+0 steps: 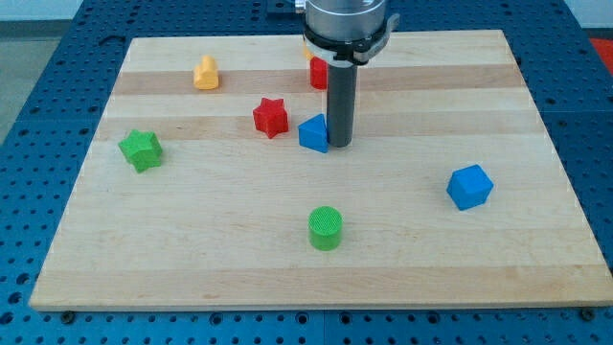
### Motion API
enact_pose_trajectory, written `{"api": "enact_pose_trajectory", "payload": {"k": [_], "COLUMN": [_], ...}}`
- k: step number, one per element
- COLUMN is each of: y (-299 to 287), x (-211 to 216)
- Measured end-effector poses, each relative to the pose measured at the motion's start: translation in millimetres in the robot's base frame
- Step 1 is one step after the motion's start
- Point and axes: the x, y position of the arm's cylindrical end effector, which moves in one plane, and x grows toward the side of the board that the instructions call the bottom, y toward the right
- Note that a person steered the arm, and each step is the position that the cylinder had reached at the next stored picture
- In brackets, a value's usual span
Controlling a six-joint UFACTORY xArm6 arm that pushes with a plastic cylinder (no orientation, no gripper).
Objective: Push the red star closer to the red circle
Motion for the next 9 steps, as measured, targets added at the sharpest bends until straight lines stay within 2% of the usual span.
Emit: {"api": "enact_pose_trajectory", "payload": {"k": [2, 3, 4, 5, 7, 9], "y": [27, 52, 52, 49, 43, -24], "x": [1, 13, 34, 52, 55, 61]}}
